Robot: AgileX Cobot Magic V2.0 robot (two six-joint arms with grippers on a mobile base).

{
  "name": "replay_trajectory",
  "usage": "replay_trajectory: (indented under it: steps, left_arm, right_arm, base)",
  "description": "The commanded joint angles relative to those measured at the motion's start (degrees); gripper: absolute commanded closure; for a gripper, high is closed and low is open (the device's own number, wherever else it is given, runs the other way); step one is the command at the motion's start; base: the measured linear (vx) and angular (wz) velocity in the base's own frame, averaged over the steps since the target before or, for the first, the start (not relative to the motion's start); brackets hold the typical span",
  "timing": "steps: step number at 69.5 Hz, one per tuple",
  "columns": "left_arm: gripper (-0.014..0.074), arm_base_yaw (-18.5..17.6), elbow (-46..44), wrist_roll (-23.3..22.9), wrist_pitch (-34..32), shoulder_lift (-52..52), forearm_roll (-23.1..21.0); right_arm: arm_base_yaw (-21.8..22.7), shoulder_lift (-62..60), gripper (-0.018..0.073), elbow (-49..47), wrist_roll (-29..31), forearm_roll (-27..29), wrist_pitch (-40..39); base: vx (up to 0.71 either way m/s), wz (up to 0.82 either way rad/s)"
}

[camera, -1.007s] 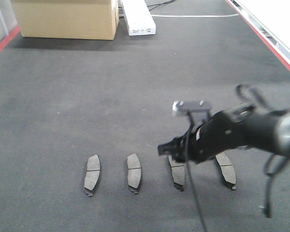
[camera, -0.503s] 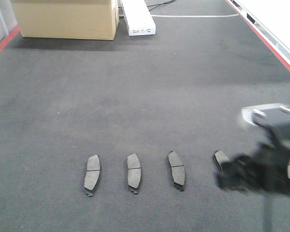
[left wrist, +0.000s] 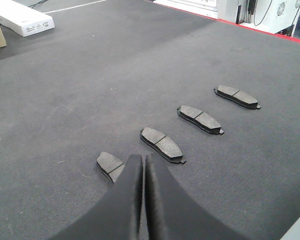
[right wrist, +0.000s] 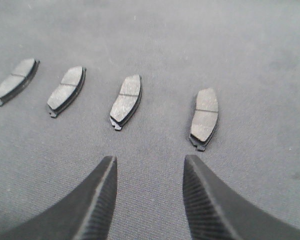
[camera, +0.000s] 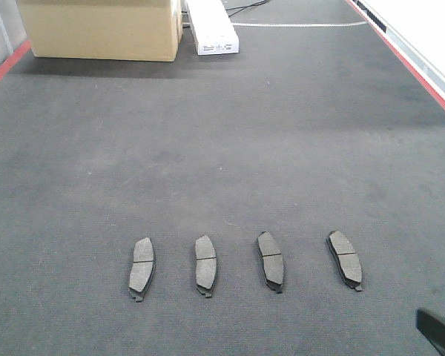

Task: Move and align brake pads A on conveyor

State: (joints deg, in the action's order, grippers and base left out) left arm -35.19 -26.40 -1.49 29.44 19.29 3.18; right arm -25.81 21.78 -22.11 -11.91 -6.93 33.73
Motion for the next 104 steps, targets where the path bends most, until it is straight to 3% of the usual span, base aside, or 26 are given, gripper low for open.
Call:
replay_trajectory:
  steps: [1,20,93,98,104]
  left_arm:
    - [0.0603,0.11,-1.41,-0.19,-4.29,0.46,-0.1]
    - [0.0603,0.11,-1.41,-0.19,-4.29,0.46,-0.1]
    - [0.0603,0.11,-1.13,-0.19,-4.49,0.33,0.1]
    - [0.0603,2.0,-0.32,-0.19,-4.83,-0.97,0.44]
    - [0.0603,6.78,1.68,-0.19,-6.81,-4.2,0.2]
  right_arm:
    - [0.15,-1.93,0.0286,-0.33,0.46,-1.47,-4.46]
    - [0.15,-3.72,0.0573,-0.08,0.46,-1.62,-5.41]
    - [0.15,-3.72,0.0566,-0.08,0.4,-1.62,-5.52]
    - [0.15,-3.72,0.0566,-0.08,0.4,-1.62,-5.52]
    - [0.15,-3.72,0.0566,-0.08,0.4,-1.62,-5.52]
  base:
    - [0.0,0.0]
    - [0.0,0.0]
    - [0.0,0.0]
    - [0.0,0.0]
    - [0.0,0.0]
